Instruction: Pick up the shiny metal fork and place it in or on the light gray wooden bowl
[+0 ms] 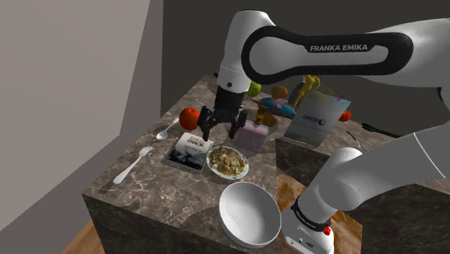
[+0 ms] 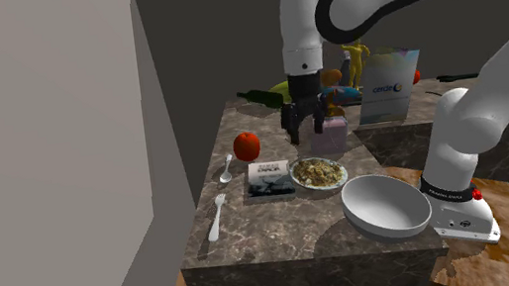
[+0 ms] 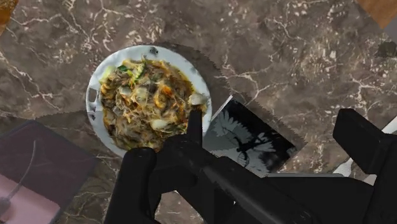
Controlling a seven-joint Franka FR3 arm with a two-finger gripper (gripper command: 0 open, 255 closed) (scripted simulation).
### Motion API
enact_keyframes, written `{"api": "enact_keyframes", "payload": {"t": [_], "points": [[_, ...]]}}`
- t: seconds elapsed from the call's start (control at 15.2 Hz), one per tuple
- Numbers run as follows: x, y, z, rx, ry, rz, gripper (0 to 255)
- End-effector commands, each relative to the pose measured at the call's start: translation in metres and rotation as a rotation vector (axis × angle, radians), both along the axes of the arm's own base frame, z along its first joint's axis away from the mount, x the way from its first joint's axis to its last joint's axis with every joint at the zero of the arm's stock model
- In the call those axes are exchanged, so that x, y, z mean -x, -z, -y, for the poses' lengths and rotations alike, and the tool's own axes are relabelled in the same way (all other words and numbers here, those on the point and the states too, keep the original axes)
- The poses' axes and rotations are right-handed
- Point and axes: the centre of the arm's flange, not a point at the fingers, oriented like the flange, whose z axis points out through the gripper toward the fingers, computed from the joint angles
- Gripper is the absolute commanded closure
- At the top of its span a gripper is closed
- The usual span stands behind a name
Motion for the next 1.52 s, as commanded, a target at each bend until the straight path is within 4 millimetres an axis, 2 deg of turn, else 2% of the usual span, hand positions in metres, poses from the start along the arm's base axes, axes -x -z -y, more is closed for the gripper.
{"api": "enact_keyframes", "payload": {"t": [0.0, 0.4, 0.79, 1.32, 1.39, 1.45], "points": [[-0.014, 0.012, -0.020, 0.002, 0.061, -0.005, 0], [-0.062, 0.046, -0.071, 0.014, 0.228, -0.021, 0], [-0.117, 0.082, -0.114, 0.026, 0.395, -0.037, 0], [-0.199, 0.133, -0.154, 0.042, 0.618, -0.058, 0], [-0.208, 0.138, -0.157, 0.044, 0.641, -0.060, 0], [-0.208, 0.143, -0.158, 0.044, 0.641, -0.060, 0]]}}
